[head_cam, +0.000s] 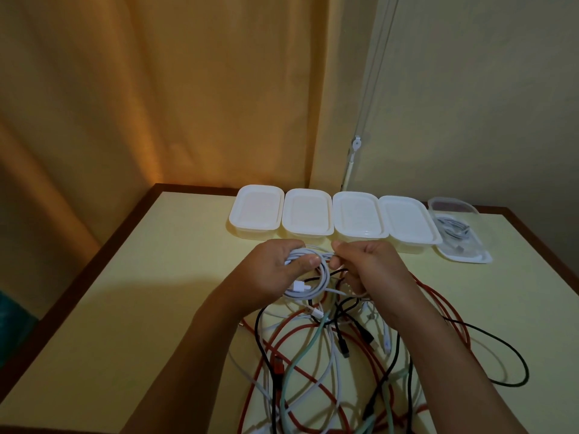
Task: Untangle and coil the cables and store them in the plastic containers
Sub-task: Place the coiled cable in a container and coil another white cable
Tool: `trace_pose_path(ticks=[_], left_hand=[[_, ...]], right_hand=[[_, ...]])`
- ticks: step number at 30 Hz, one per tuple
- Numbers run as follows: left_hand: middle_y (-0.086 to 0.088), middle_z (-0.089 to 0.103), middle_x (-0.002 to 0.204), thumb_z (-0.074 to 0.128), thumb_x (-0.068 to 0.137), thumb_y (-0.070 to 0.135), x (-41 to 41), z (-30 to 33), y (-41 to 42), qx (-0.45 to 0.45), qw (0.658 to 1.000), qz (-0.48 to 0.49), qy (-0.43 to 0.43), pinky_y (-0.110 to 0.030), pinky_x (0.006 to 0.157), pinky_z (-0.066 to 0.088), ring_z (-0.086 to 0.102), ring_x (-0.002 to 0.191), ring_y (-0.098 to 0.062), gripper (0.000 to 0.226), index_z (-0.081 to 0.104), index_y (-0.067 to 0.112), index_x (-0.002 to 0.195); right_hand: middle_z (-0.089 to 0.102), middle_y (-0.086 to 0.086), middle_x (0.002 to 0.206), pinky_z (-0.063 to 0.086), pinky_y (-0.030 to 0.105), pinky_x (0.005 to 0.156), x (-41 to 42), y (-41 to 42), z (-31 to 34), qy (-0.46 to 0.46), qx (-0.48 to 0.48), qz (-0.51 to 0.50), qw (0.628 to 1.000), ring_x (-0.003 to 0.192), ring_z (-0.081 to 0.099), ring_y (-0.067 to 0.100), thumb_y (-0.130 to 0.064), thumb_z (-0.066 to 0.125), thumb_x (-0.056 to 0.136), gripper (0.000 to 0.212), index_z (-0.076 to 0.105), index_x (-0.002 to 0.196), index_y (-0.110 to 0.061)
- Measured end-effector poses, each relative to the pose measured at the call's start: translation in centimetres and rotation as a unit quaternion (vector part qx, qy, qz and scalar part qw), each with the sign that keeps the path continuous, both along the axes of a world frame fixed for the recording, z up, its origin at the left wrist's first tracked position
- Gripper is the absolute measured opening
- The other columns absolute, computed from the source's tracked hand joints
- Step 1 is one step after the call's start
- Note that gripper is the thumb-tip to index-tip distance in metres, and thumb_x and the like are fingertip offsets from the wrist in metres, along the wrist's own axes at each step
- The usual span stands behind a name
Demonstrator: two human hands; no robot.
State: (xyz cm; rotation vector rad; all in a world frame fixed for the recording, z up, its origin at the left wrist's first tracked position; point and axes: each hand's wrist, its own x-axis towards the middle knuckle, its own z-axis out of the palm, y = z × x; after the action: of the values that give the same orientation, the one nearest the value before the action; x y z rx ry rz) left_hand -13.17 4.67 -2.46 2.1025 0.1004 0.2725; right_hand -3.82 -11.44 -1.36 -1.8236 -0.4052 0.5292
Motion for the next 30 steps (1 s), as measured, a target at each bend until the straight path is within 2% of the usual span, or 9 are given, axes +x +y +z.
trace_pose_path(ticks=[4, 8, 13, 16, 20, 24, 27, 28, 30], left_hand=[[0.024, 0.065, 0.070, 0.056, 0.098, 0.035, 0.2, -0.1, -0.4, 0.017, 1.000, 0.016, 0.009, -0.008, 0.062, 0.039, 0.060, 0.070, 0.006, 0.019, 0.062, 0.036, 0.079], [0.010, 0.067, 0.083, 0.055, 0.098, 0.040, 0.6, -0.6, -0.3, 0.052, 0.996, 0.076, 0.001, -0.012, 0.065, 0.039, 0.060, 0.077, -0.002, 0.019, 0.066, 0.025, 0.093], [0.014, 0.056, 0.066, 0.053, 0.099, 0.035, 0.7, -0.7, -0.7, 0.069, 0.977, 0.185, -0.077, -0.008, 0.058, 0.036, 0.055, 0.068, 0.007, 0.024, 0.051, 0.035, 0.075], [0.008, 0.053, 0.064, 0.052, 0.100, 0.035, 1.1, -1.0, -1.2, 0.035, 0.967, 0.238, -0.083, -0.012, 0.054, 0.034, 0.050, 0.061, -0.002, 0.030, 0.047, 0.032, 0.070], [0.011, 0.054, 0.061, 0.049, 0.101, 0.035, 1.7, -0.8, -1.6, -0.099, 0.968, 0.222, -0.058, -0.025, 0.061, 0.039, 0.049, 0.060, -0.005, 0.028, 0.055, 0.031, 0.074], [0.010, 0.053, 0.057, 0.047, 0.101, 0.041, 1.7, -0.7, -2.0, -0.221, 0.961, 0.158, -0.053, -0.030, 0.061, 0.040, 0.045, 0.056, -0.011, 0.032, 0.061, 0.024, 0.078], [-0.026, 0.062, 0.083, 0.048, 0.091, 0.058, 1.8, -1.1, -2.1, -0.265, 0.954, 0.124, -0.062, -0.051, 0.073, 0.049, 0.055, 0.074, -0.043, 0.044, 0.066, 0.017, 0.089], [-0.029, 0.063, 0.088, 0.049, 0.091, 0.058, 1.8, -1.1, -2.2, -0.275, 0.952, 0.120, -0.064, -0.051, 0.075, 0.050, 0.056, 0.077, -0.044, 0.045, 0.066, 0.016, 0.092], [-0.017, 0.064, 0.080, 0.048, 0.099, 0.046, 1.7, -1.0, -2.3, -0.303, 0.943, 0.116, -0.069, -0.036, 0.066, 0.048, 0.054, 0.072, -0.026, 0.036, 0.067, 0.015, 0.092]], right_hand=[[0.069, 0.015, 0.067, 0.049, 0.036, 0.057, -0.2, 0.1, 0.6, -0.189, -0.102, -0.014, 0.977, 0.054, 0.058, 0.027, -0.039, 0.068, 0.092, 0.044, 0.071, 0.068, -0.002], [0.070, 0.001, 0.062, 0.057, 0.039, 0.064, -0.5, 0.1, 0.7, -0.239, -0.116, -0.028, 0.964, 0.061, 0.067, 0.019, -0.047, 0.068, 0.090, 0.037, 0.075, 0.067, -0.019], [0.064, -0.014, 0.055, 0.045, 0.019, 0.057, -1.3, 0.8, 0.7, -0.197, -0.082, -0.023, 0.977, 0.059, 0.061, 0.002, -0.030, 0.051, 0.101, 0.034, 0.077, 0.080, -0.024], [0.061, -0.004, 0.050, 0.050, 0.027, 0.057, -1.9, 1.2, 0.9, -0.084, -0.035, 0.008, 0.996, 0.049, 0.058, 0.013, -0.024, 0.044, 0.105, 0.038, 0.074, 0.083, -0.018], [0.076, 0.011, 0.075, 0.060, 0.033, 0.065, -2.6, 1.4, 1.4, 0.063, 0.049, 0.043, 0.996, 0.065, 0.071, 0.025, -0.024, 0.048, 0.106, 0.036, 0.073, 0.092, -0.001], [0.077, 0.013, 0.075, 0.062, 0.030, 0.060, -2.7, 1.2, 1.5, 0.075, 0.061, 0.024, 0.995, 0.065, 0.075, 0.025, -0.028, 0.063, 0.098, 0.033, 0.073, 0.087, 0.001], [0.075, 0.012, 0.070, 0.063, 0.037, 0.059, -2.7, 1.2, 1.4, 0.048, 0.039, -0.016, 0.998, 0.062, 0.074, 0.029, -0.034, 0.073, 0.090, 0.036, 0.057, 0.088, -0.002], [0.075, 0.011, 0.068, 0.063, 0.039, 0.059, -2.7, 1.3, 1.4, 0.033, 0.025, -0.029, 0.999, 0.060, 0.074, 0.029, -0.035, 0.075, 0.089, 0.037, 0.052, 0.090, -0.007], [0.074, 0.007, 0.065, 0.061, 0.036, 0.053, -2.5, 1.2, 1.4, -0.001, 0.002, -0.043, 0.999, 0.055, 0.073, 0.026, -0.038, 0.075, 0.088, 0.035, 0.051, 0.101, -0.016]])
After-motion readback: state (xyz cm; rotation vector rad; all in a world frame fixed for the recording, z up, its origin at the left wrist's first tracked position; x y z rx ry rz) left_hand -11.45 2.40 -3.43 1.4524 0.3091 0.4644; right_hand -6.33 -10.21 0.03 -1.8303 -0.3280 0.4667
